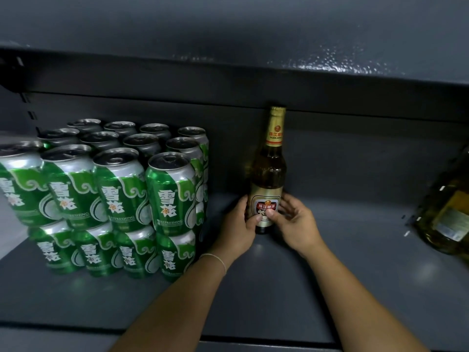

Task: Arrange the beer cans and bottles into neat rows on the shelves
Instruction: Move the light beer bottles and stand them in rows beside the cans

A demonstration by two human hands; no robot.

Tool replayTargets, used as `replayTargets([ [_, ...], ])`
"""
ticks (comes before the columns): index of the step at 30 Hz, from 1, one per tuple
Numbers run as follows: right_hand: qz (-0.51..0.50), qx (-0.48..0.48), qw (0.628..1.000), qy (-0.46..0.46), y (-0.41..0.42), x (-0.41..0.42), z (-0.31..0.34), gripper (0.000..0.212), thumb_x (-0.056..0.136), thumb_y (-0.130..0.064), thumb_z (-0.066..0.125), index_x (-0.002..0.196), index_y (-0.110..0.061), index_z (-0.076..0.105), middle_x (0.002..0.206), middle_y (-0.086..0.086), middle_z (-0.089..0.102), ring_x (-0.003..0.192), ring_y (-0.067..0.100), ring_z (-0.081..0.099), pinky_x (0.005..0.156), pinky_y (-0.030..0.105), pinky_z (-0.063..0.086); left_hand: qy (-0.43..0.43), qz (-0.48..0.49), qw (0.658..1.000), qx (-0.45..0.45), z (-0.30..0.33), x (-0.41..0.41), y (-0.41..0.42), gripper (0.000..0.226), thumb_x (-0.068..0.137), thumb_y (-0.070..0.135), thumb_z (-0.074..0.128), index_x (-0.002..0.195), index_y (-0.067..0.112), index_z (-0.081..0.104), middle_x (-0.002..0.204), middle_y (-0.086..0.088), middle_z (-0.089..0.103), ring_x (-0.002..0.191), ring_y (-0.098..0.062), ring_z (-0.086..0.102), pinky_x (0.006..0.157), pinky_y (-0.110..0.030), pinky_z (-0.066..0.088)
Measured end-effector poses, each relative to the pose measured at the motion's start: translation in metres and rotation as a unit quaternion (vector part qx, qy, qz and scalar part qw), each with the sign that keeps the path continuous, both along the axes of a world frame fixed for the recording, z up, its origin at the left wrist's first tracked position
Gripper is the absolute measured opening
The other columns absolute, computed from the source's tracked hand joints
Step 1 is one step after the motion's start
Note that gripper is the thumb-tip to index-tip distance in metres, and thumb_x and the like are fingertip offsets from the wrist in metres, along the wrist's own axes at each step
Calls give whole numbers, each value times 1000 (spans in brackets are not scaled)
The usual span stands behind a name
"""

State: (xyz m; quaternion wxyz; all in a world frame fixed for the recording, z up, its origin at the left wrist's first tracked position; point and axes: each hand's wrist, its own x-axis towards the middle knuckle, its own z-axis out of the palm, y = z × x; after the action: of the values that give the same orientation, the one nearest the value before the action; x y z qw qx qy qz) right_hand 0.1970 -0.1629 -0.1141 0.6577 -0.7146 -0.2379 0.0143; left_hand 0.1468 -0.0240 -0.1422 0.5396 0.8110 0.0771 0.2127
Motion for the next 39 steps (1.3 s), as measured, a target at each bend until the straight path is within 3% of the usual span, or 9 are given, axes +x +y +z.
replayTargets([
  [7,-1,-2,999,36,-11,5,22,50,83,-9,76,129,-5,56,120,10,69,109,18,67,98,35,54,82,97,982,142,45,-22,-11,40,94,17,54,133,14,51,127,-8,57,115,-24,57,99,-32,45],
  [10,-90,22,996,-10,-31,9,53,35,88,-9,70,122,-3,60,105,4,68,85,-5,63,77,5,48,100,118,961,228,73,-39,-16,18,90,18,53,100,11,66,100,-7,66,93,-24,62,82,-34,53],
  [14,-199,49,970,-128,-81,20,92,16,88,8,63,102,1,62,92,8,63,63,-19,57,69,2,42,80,61,962,253,100,-40,-45,18,90,18,57,85,5,69,76,-4,64,72,-15,58,65,-22,43],
  [18,-275,25,941,-193,-145,21,117,14,87,4,65,100,9,68,91,4,65,78,-7,65,73,1,41,-25,-8,974,225,120,-26,-108,16,92,10,57,98,4,72,88,-1,67,79,-9,56,65,-4,36],
  [20,-298,35,933,-197,-177,16,125,16,88,-2,67,103,4,68,90,1,66,76,-11,64,74,2,42,-46,-25,977,208,123,-14,-142,22,93,15,58,111,6,69,88,2,64,84,-11,58,69,-7,36],
  [25,-380,15,895,-235,-260,6,136,19,90,-21,68,107,-14,68,91,-3,67,77,-7,61,78,14,49,-54,-83,983,155,121,19,-222,29,93,17,58,122,14,62,69,19,55,68,0,54,67,-7,40],
  [29,-474,-18,842,-256,-324,9,138,35,89,-27,64,119,-10,63,110,4,58,104,21,58,92,26,43,-55,-150,978,131,119,31,-278,34,94,13,53,128,16,56,89,17,62,81,-6,61,76,-18,50],
  [32,-512,-61,818,-254,-365,18,135,43,85,-27,61,118,0,60,108,14,56,108,33,55,94,33,41,-66,-178,973,132,115,38,-312,34,93,11,53,128,14,55,89,15,60,76,-3,57,70,-8,45],
  [39,-429,-132,887,-108,-397,38,124,49,88,-39,65,124,-9,56,102,7,67,94,27,65,87,45,54,-58,-205,967,143,103,47,-358,34,94,15,55,129,14,55,100,6,58,79,-1,54,69,-2,38],
])
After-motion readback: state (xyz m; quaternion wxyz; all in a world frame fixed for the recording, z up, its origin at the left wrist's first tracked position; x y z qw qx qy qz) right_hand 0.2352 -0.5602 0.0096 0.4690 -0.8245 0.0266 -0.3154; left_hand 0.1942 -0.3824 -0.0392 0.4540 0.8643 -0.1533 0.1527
